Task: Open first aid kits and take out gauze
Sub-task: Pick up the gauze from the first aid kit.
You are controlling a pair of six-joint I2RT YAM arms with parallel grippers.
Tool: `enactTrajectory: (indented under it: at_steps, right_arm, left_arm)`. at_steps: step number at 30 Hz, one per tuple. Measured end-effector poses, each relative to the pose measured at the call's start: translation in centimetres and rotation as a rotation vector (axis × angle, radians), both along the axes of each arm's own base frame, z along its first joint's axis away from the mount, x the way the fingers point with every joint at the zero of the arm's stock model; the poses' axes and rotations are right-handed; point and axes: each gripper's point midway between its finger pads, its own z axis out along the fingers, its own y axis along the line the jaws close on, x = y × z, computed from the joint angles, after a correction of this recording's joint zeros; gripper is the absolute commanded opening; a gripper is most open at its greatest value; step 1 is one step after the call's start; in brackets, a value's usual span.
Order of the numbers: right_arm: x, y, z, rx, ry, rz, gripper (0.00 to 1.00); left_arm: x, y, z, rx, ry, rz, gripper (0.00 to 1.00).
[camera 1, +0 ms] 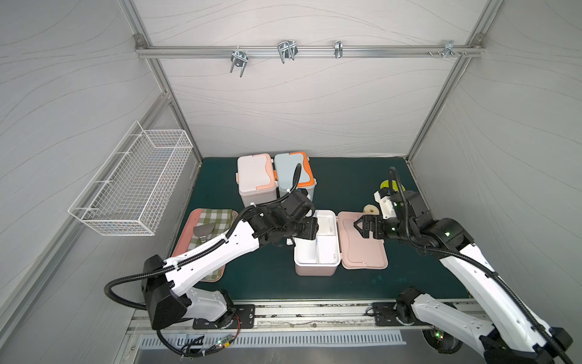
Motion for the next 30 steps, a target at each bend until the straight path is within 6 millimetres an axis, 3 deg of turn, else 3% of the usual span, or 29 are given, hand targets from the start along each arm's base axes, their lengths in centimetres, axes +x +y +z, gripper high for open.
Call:
enactTrajectory:
  at_steps: [6, 16, 21, 30]
  right_arm:
    - [0.0, -1.2, -1.5, 0.018, 0.037, -0.075, 0.99]
    - [0.0, -0.5, -3.0, 0.071, 0.068, -0.065, 0.99]
    - [0.0, -0.4, -3.3, 0.084, 0.074, -0.063, 0.99]
    - [-0.1, -0.2, -3.4, 0.111, 0.071, -0.054, 0.99]
  left_arm:
    - [1.4, -0.4, -0.5, 0.110, -0.003, 0.018, 0.58]
    - [3.1, -1.5, -2.5, 0.244, 0.033, 0.032, 0.47]
    - [3.9, -2.6, -3.8, 0.275, 0.058, 0.027, 0.46]
    - [4.9, -4.0, -6.2, 0.320, 0.096, 0.028, 0.29]
